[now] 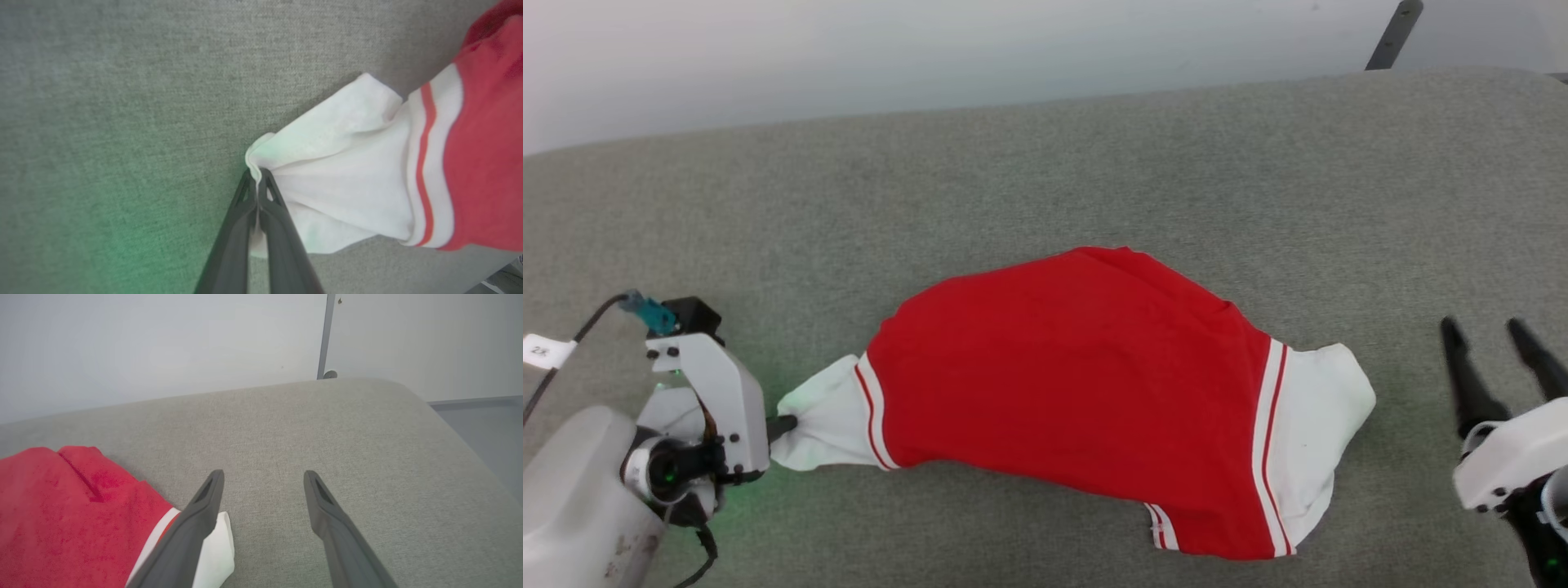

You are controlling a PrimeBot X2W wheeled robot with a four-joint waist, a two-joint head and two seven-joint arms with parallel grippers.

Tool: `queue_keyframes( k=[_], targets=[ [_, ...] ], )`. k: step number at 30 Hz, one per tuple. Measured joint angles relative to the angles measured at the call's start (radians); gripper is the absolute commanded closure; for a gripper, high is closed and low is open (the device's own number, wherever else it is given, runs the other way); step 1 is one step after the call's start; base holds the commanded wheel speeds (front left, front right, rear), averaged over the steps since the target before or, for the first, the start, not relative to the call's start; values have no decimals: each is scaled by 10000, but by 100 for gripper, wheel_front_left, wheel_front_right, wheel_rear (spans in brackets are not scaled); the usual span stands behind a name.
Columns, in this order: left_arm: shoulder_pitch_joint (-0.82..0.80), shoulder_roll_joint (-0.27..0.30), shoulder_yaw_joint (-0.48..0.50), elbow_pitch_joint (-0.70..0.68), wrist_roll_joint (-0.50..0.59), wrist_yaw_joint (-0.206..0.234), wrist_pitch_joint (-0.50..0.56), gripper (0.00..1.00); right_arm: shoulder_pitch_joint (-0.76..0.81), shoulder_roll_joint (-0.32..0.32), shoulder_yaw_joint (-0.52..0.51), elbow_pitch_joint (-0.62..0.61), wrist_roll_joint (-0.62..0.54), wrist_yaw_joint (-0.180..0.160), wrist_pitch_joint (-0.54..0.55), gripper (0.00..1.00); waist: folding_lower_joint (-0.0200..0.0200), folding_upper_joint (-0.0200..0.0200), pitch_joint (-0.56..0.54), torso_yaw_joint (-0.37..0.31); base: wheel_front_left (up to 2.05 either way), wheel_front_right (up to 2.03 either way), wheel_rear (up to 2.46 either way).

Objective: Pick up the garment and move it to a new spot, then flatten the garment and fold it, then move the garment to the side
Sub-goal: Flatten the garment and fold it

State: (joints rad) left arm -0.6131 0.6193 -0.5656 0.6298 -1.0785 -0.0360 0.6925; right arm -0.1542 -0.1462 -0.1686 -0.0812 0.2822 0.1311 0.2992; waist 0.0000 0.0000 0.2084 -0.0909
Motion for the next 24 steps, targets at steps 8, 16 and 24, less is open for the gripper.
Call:
queue_keyframes(
  k=[8, 16, 24],
  targets=[
    [-290, -255, 21, 324, -46, -180, -199, 100, 67, -552, 725, 520, 721, 0, 2380, 0, 0, 0, 171, 247, 0, 0, 0],
    [-593, -573, -56, 516, -25, -353, -433, 100, -594, -924, 1204, 1645, 1174, 0, 4019, 0, 0, 0, 331, 588, 0, 0, 0],
    [-844, -872, -161, 685, 50, -447, -606, 100, -1367, -1308, 1580, 2945, 1283, 2, 4968, 100, 1, 1, 440, 946, 0, 0, 0]
  ],
)
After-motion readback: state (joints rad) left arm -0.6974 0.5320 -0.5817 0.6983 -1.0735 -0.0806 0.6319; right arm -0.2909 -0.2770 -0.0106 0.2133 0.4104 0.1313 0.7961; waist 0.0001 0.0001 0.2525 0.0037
